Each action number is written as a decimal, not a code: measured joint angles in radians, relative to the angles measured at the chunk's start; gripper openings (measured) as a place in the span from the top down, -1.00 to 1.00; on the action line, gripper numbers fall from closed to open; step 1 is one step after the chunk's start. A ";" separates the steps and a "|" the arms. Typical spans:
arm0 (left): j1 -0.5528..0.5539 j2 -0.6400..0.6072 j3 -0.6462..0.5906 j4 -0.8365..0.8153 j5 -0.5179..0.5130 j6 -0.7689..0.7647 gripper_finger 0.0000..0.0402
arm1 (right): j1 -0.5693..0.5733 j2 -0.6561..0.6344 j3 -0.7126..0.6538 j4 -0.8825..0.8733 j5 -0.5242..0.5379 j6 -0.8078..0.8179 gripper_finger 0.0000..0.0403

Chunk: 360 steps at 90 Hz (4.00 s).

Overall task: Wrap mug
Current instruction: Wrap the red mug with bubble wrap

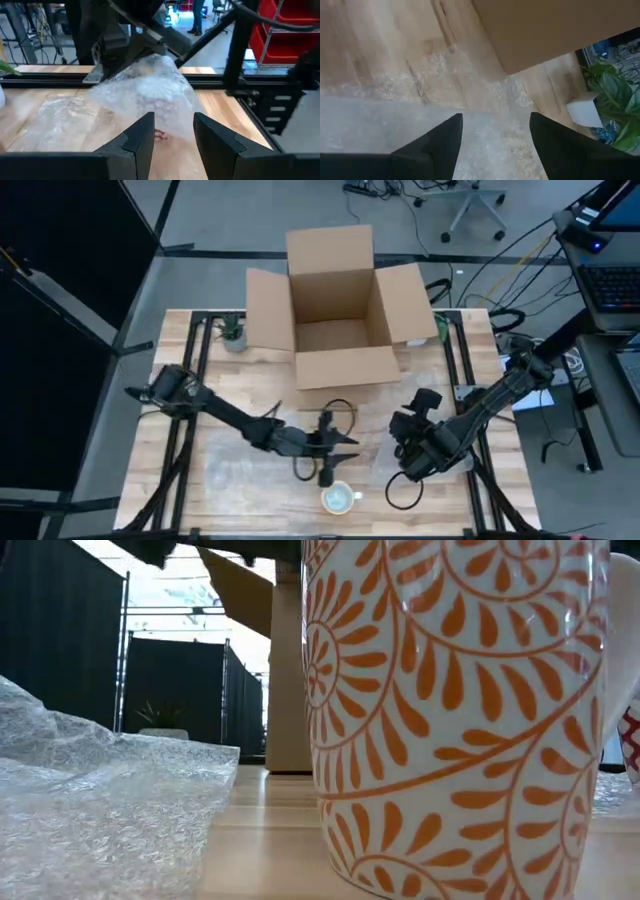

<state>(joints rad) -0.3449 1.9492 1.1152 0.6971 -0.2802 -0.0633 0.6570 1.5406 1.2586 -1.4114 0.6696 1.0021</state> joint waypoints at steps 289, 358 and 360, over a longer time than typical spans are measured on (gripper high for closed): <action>0.077 0.082 0.139 0.021 0.093 -0.001 0.37 | 0.165 -0.154 -0.222 0.417 -0.413 -0.053 -0.34; 0.092 0.116 0.156 -0.089 0.148 -0.011 0.37 | 0.095 0.009 -0.223 0.459 -0.435 -0.072 -0.34; 0.092 0.120 0.156 -0.100 0.144 -0.016 0.37 | 0.095 0.009 -0.223 0.458 -0.435 -0.072 -0.34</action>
<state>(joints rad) -0.2527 2.0691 1.2716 0.5974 -0.1364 -0.0789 0.7521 1.5497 1.0359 -0.9530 0.2344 0.9302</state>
